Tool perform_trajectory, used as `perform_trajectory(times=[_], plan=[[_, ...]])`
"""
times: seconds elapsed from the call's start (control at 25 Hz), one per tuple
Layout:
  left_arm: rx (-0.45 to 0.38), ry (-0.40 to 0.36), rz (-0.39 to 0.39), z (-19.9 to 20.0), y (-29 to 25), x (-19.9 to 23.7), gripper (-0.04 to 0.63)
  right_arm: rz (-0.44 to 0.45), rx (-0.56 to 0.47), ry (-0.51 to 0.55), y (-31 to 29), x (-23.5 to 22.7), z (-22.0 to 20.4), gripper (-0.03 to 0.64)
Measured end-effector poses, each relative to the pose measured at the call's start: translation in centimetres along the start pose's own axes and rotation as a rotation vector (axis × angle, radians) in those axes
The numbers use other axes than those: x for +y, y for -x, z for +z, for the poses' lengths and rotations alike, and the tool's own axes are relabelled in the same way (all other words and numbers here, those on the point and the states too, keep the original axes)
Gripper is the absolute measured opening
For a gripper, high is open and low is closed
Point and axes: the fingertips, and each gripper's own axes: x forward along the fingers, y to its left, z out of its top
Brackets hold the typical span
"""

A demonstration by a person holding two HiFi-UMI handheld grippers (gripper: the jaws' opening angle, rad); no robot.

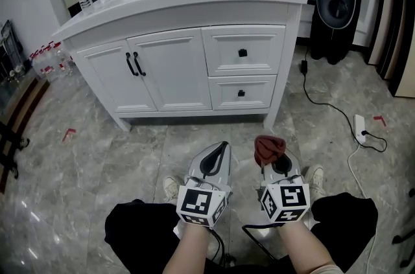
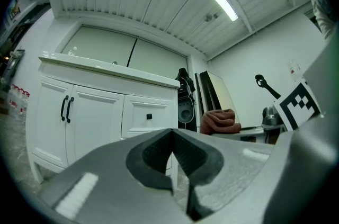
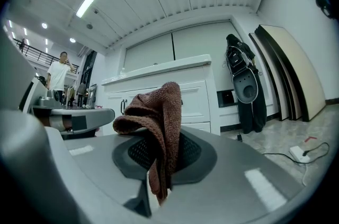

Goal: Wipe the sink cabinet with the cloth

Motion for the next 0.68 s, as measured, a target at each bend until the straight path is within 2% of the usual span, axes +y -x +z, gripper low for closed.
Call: perform_trajectory(times=[0.2, 0.68], plan=[[0.013, -0.029, -0.010, -0.2, -0.1, -0.5, 0.000, -0.006, 0.006, -0.012, 0.0, -0.3, -0.2, 0.075], [0.031, -0.024, -0.020, -1.0, -0.3, -1.0, 0.000, -0.019, 0.019, -0.036, 0.0, -1.1, -0.6, 0.075]])
